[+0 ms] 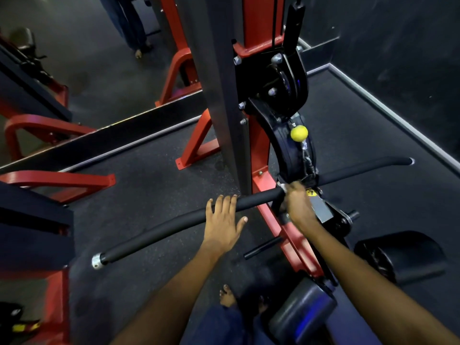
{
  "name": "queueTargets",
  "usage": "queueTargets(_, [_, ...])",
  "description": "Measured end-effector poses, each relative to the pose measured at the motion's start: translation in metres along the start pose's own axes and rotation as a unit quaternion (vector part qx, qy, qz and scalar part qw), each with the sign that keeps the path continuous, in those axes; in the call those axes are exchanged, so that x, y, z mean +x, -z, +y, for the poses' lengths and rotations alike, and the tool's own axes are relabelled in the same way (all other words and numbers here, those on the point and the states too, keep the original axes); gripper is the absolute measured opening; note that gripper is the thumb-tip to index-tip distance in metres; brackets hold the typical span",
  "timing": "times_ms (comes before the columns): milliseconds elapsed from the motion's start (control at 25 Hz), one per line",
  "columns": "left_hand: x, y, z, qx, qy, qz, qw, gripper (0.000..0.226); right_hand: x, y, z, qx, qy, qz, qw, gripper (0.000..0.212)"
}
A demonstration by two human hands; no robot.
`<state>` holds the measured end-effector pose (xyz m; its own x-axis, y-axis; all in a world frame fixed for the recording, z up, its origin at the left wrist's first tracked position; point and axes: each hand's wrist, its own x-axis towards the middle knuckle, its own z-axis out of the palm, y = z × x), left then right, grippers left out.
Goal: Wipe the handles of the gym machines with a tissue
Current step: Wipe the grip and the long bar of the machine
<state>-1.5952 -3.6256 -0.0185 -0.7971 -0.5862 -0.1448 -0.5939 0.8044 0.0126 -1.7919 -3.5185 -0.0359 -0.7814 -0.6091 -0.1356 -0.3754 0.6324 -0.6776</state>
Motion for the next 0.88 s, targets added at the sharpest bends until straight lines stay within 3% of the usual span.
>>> queueTargets(80, [-0.002, -0.005, -0.004, 0.013, -0.006, -0.03, 0.999, 0.078, -0.012, -0.016, 0.0, -0.097, 0.164, -0.07, 0.979, 0.019])
queueTargets(160, [-0.004, -0.011, -0.006, 0.004, -0.006, -0.055, 0.998, 0.074, 0.0, -0.003, 0.016, -0.091, 0.119, -0.038, 0.988, 0.015])
queueTargets(240, [-0.008, -0.016, -0.004, -0.022, 0.003, -0.06, 0.998, 0.068, 0.02, 0.006, 0.039, -0.056, -0.028, 0.034, 0.997, 0.021])
queueTargets(280, [-0.01, -0.018, -0.003, -0.029, 0.006, -0.065, 0.997, 0.068, 0.023, 0.001, 0.041, -0.04, -0.051, 0.034, 0.997, 0.017])
queueTargets(360, [-0.012, -0.022, -0.001, -0.04, 0.011, -0.075, 0.996, 0.069, 0.008, -0.018, 0.015, -0.036, 0.018, -0.02, 0.999, 0.011])
queueTargets(400, [-0.013, -0.024, -0.001, -0.048, 0.012, -0.076, 0.996, 0.071, -0.004, -0.027, 0.005, -0.095, 0.091, -0.076, 0.988, 0.012])
queueTargets(480, [-0.014, -0.028, -0.002, -0.072, 0.008, -0.069, 0.995, 0.074, -0.005, -0.019, 0.01, -0.184, 0.229, -0.101, 0.95, 0.023])
queueTargets(520, [-0.014, -0.031, -0.003, -0.084, 0.005, -0.065, 0.994, 0.072, 0.007, -0.006, 0.022, -0.208, 0.239, -0.101, 0.943, 0.026])
queueTargets(640, [-0.017, -0.036, -0.002, -0.108, 0.011, -0.078, 0.991, 0.066, 0.017, 0.009, 0.036, -0.139, 0.051, -0.031, 0.988, 0.022])
queueTargets(680, [-0.017, -0.037, -0.001, -0.111, 0.016, -0.087, 0.99, 0.066, 0.008, 0.001, 0.022, -0.118, 0.036, -0.018, 0.992, 0.018])
queueTargets(760, [-0.017, -0.037, 0.001, -0.121, 0.027, -0.104, 0.987, 0.066, -0.018, -0.031, 0.001, -0.116, 0.109, -0.067, 0.985, 0.019])
queueTargets(840, [-0.017, -0.037, 0.001, -0.138, 0.04, -0.125, 0.982, 0.064, -0.032, -0.035, 0.001, -0.134, 0.238, -0.142, 0.952, 0.028])
queueTargets(880, [-0.017, -0.037, 0.001, -0.143, 0.046, -0.136, 0.979, 0.064, -0.026, -0.019, 0.008, -0.14, 0.228, -0.147, 0.952, 0.026])
